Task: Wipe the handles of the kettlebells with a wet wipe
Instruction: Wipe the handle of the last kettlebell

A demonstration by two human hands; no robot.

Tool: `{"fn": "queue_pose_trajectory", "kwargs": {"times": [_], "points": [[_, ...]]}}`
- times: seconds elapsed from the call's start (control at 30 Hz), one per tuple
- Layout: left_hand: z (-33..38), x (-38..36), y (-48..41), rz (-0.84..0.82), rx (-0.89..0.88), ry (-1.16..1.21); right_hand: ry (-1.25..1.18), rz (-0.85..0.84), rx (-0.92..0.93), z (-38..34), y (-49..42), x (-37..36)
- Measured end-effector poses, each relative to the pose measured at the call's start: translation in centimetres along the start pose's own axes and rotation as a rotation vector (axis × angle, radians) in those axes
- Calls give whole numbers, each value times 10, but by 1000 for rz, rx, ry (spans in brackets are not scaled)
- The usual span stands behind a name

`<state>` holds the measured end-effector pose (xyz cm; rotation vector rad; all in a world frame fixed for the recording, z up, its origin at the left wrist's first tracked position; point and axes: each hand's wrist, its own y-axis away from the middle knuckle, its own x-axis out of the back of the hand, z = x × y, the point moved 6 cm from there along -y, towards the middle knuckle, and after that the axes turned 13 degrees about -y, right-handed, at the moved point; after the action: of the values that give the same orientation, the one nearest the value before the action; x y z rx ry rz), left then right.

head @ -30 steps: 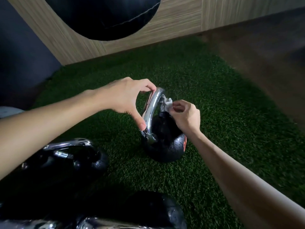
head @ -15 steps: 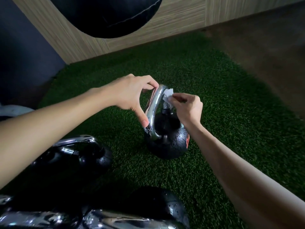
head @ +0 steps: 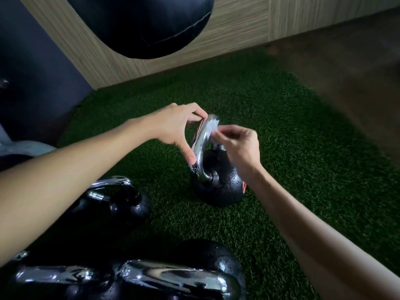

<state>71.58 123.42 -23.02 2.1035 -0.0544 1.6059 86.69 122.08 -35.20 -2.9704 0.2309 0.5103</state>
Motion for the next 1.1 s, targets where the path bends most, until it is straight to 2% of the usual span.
{"fn": "queue_pose_trajectory", "kwargs": {"times": [0.1, 0.27, 0.4, 0.53, 0.67, 0.77, 0.97, 1.03, 1.1], "points": [[-3, -3, -2, 0, -13, 33, 111, -120, 35, 3, 28, -1], [-1, -3, -3, -10, -11, 17, 8, -97, 35, -13, 16, -3], [-3, -3, -2, -12, -10, 38, 44, -121, 37, -7, 34, -6], [-2, -4, -4, -7, -22, 31, 233, -166, 103, 1, 62, -4], [-2, -5, -4, -6, -23, 61, 223, -167, 148, -12, 53, -5], [-5, -6, -4, -3, -25, 81, 210, -186, 127, 4, 60, -6], [-6, -7, -5, -8, -22, 88, 508, -225, 183, 15, 60, 7], [-6, -7, -5, -9, -22, 84, 420, -178, 132, 10, 50, 8], [-6, -7, -5, -9, -22, 70, 111, -38, -72, 14, 43, 12]]}}
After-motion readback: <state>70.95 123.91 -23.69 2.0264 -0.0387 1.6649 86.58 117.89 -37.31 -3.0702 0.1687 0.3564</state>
